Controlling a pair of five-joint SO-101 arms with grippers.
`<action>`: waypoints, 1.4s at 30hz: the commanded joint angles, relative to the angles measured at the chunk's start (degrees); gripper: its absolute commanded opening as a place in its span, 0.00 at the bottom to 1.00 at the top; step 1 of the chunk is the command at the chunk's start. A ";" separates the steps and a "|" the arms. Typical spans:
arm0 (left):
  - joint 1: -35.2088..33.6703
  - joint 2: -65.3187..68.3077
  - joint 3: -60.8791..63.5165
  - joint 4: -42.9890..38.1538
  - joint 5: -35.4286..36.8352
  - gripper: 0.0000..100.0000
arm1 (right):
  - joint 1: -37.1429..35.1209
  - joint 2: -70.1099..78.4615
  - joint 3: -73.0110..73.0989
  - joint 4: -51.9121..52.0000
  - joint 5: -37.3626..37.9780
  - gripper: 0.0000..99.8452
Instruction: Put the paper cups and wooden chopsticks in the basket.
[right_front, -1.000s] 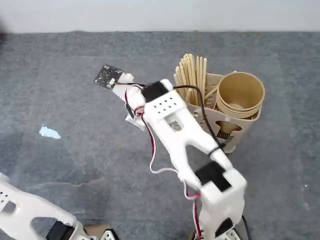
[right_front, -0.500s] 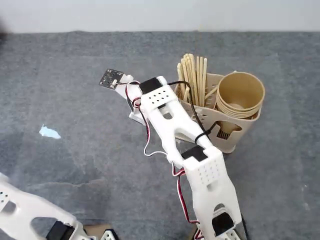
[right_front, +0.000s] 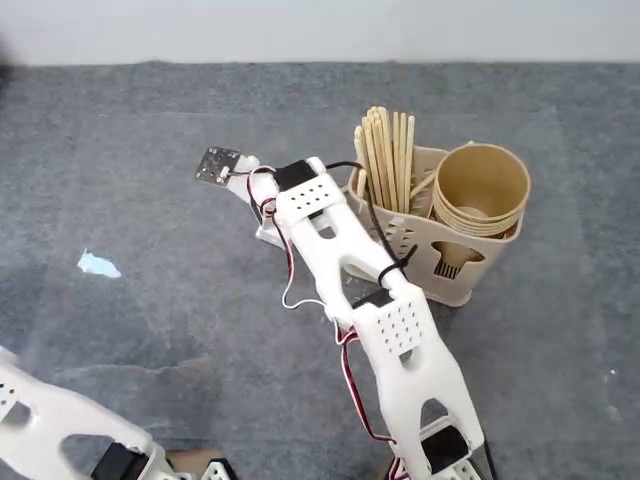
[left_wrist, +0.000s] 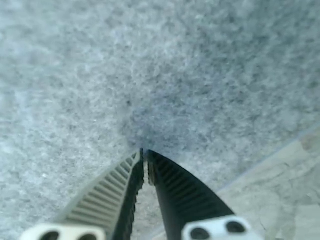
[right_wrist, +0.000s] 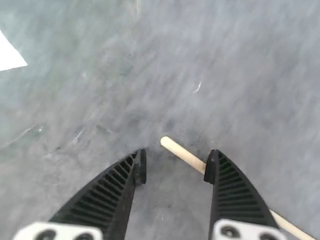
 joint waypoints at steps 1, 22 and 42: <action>0.18 -1.05 -2.68 1.32 -0.53 0.01 | 1.01 1.27 -5.27 0.40 0.53 0.20; 0.26 -1.05 -2.68 1.41 -0.53 0.01 | 1.71 6.99 -20.22 8.40 0.79 0.20; 0.26 -1.14 -1.45 1.41 -0.53 0.01 | 0.84 11.30 -20.22 4.62 4.22 0.01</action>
